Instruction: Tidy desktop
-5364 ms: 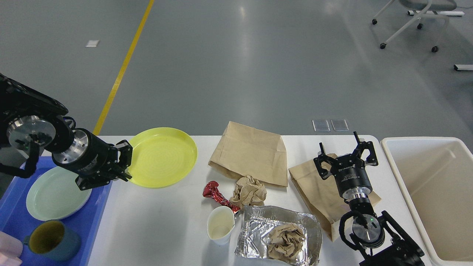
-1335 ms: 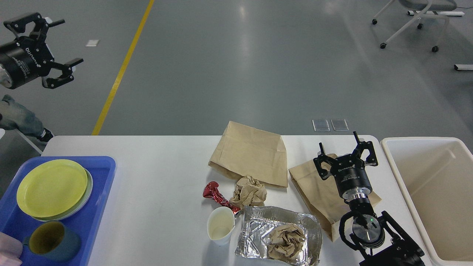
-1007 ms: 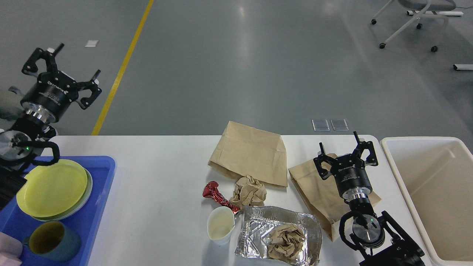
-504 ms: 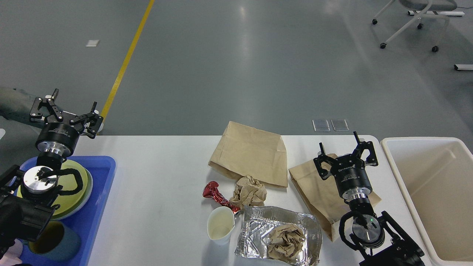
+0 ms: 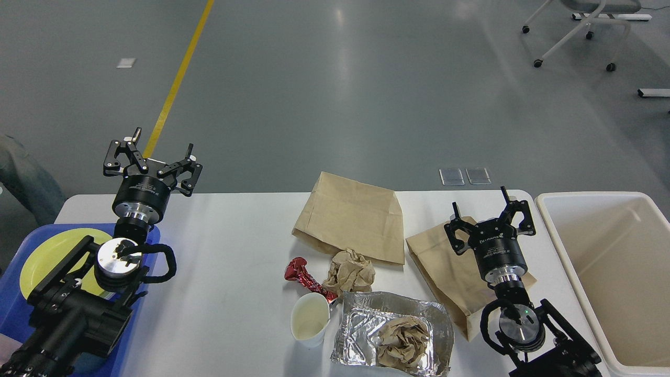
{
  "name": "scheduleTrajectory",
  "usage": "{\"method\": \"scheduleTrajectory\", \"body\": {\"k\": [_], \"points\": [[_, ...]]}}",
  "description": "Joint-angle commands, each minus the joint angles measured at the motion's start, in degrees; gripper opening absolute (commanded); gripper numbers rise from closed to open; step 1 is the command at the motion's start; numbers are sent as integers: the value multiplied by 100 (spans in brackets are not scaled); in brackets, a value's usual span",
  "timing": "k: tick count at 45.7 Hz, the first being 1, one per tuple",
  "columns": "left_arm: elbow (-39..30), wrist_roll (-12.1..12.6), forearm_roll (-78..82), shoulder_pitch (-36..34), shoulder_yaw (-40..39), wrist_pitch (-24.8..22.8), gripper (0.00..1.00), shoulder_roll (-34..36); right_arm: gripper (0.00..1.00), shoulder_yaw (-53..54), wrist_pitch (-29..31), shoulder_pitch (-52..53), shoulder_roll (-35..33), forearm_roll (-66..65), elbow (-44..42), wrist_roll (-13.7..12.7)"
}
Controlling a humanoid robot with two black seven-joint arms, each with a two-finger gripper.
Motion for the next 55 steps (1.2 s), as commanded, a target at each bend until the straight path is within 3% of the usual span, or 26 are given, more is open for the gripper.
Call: {"method": "scheduleTrajectory", "body": {"k": [1, 49, 55], "points": [[-48, 46, 538, 68, -284, -6, 96, 251, 100, 0, 0, 0, 9, -7, 0, 0], [462, -60, 811, 481, -222, -419, 98, -205, 100, 0, 0, 0, 0, -7, 0, 0], [761, -454, 942, 481, -187, -1034, 98, -223, 100, 0, 0, -9, 0, 1, 0, 0]]}}
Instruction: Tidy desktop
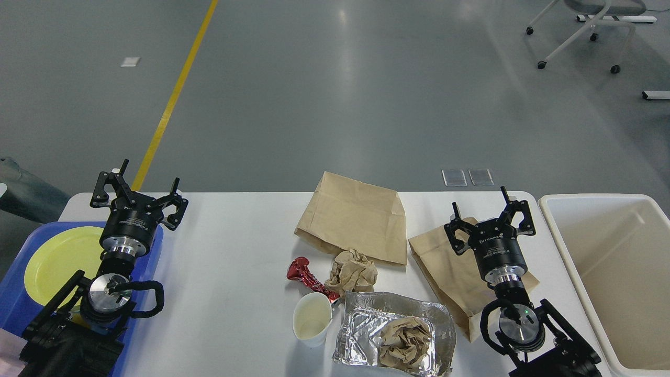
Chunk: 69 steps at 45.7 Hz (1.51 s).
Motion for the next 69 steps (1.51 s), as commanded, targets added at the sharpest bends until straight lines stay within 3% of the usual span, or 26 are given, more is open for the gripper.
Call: {"method": "scheduleTrajectory", "body": {"k": [1, 6, 8, 14, 30, 46, 57, 65, 69], "points": [[259, -377, 135, 1, 58, -560, 98, -22, 100, 0, 0, 1, -1, -1, 0, 0], [276, -536, 91, 1, 163, -684, 98, -83, 100, 0, 0, 1, -1, 7, 0, 0], [276, -430, 74, 1, 189, -684, 98, -84, 100, 0, 0, 1, -1, 7, 0, 0], [276, -421, -14, 1, 207, -667, 98, -92, 100, 0, 0, 1, -1, -1, 0, 0], [241, -834, -410, 133, 146, -684, 98, -409, 100, 0, 0, 1, -1, -1, -9, 0], [259, -685, -366, 133, 198, -816, 99, -303, 100, 0, 0, 1, -1, 7, 0, 0], [303, -677, 82, 62, 225, -596, 99, 39, 100, 0, 0, 1, -1, 7, 0, 0], [320, -492, 144, 45, 348, -658, 99, 75, 100, 0, 0, 1, -1, 7, 0, 0], [329, -483, 144, 62, 392, -921, 99, 66, 100, 0, 0, 1, -1, 7, 0, 0]]}}
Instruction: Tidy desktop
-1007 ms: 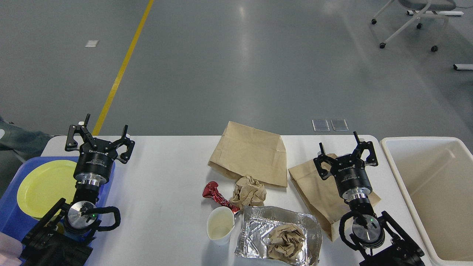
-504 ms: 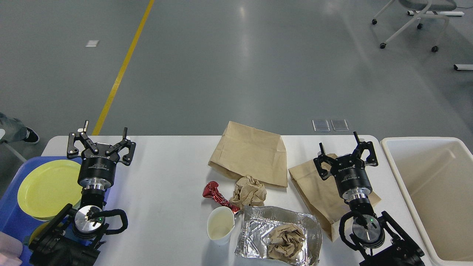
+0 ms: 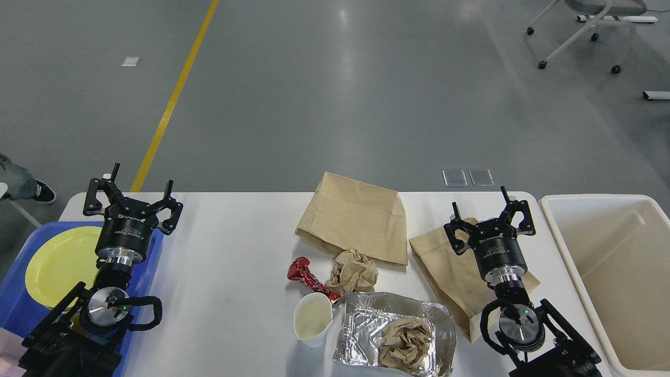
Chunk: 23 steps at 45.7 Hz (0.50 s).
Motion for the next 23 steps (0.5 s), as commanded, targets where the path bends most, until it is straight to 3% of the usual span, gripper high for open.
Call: {"method": "scheduleTrajectory", "body": {"k": [1, 23], "points": [[3, 7, -38, 25, 63, -317, 99, -12, 100, 0, 0, 0, 0, 0, -4, 0], [21, -55, -65, 43, -7, -326, 99, -47, 100, 0, 0, 0, 0, 0, -4, 0]]}}
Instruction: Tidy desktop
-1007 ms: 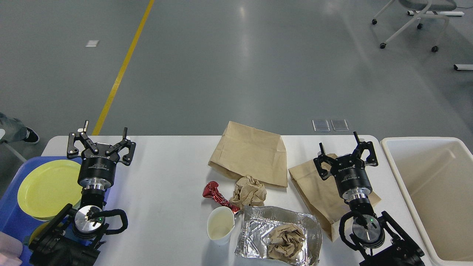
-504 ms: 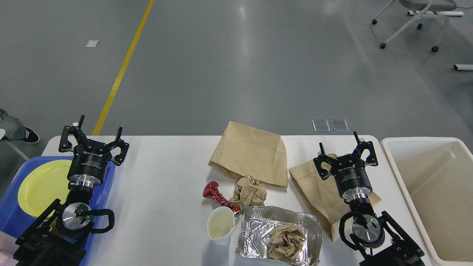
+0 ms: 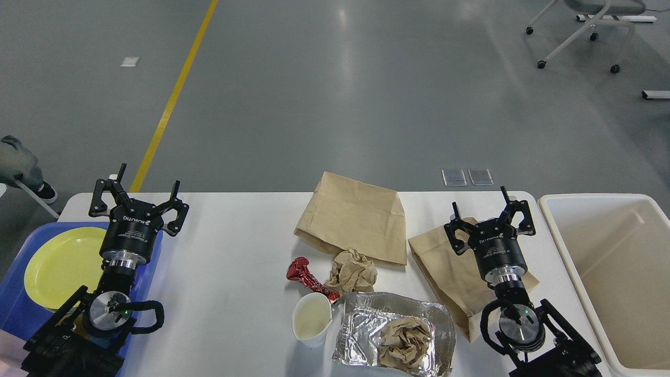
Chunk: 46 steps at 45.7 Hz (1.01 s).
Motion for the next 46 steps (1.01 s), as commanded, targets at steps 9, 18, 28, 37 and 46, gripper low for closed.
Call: {"method": "scheduleTrajectory", "body": {"k": [9, 18, 28, 37, 46], "points": [[0, -1, 0, 0, 0, 0, 99, 0, 100, 0, -4, 2, 0, 4, -1, 0], [0, -1, 0, 0, 0, 0, 99, 0, 100, 0, -4, 2, 0, -5, 7, 0], [0, -1, 0, 0, 0, 0, 99, 0, 100, -9, 5, 2, 0, -5, -1, 0], [0, -1, 0, 0, 0, 0, 99, 0, 100, 44, 241, 90, -53, 118, 60, 0], [0, -1, 0, 0, 0, 0, 99, 0, 100, 184, 567, 107, -272, 487, 52, 0]]}}
